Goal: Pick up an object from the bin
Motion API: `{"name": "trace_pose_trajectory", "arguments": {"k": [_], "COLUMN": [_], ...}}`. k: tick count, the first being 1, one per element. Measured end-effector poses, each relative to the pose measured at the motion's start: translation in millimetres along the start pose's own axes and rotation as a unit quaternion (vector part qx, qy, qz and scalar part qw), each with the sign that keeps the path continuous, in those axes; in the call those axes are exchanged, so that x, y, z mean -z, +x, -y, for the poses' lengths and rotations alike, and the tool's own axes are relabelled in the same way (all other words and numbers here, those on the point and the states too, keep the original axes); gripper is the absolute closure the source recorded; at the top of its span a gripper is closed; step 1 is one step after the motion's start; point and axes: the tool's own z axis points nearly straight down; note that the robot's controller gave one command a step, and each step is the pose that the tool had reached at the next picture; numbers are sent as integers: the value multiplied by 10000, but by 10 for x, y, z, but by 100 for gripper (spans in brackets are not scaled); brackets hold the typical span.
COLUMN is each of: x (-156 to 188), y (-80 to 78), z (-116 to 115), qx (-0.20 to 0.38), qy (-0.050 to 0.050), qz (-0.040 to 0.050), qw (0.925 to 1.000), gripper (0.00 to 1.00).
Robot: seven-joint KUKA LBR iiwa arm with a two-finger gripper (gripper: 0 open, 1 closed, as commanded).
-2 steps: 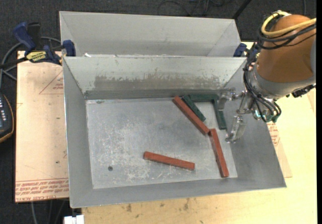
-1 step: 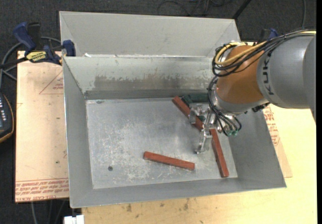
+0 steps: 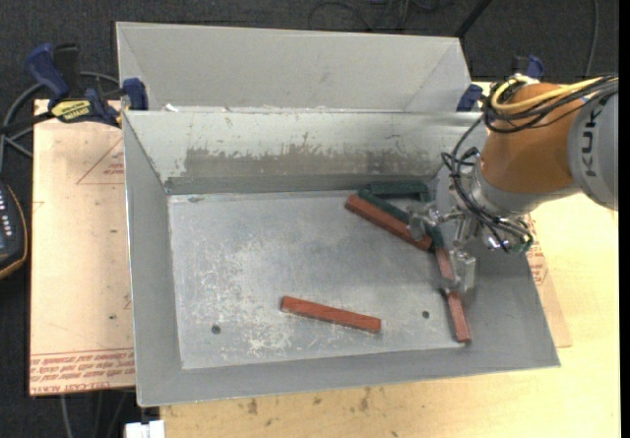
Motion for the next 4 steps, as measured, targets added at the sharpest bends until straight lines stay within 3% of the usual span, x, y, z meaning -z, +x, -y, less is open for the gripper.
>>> {"name": "trace_pose_trajectory", "arguments": {"k": [1,2,3,4], "x": [-8,29,1486,1429], "y": [-732,-724,-800,-783], "z": [-254,-210,-486,-486], "qx": [-550,-584,-365,-373], "qy": [107,123,134,114], "qz": [46,60,53,13], "qw": [9984,9982,9992,9992], "gripper": [0,100,100,0]}}
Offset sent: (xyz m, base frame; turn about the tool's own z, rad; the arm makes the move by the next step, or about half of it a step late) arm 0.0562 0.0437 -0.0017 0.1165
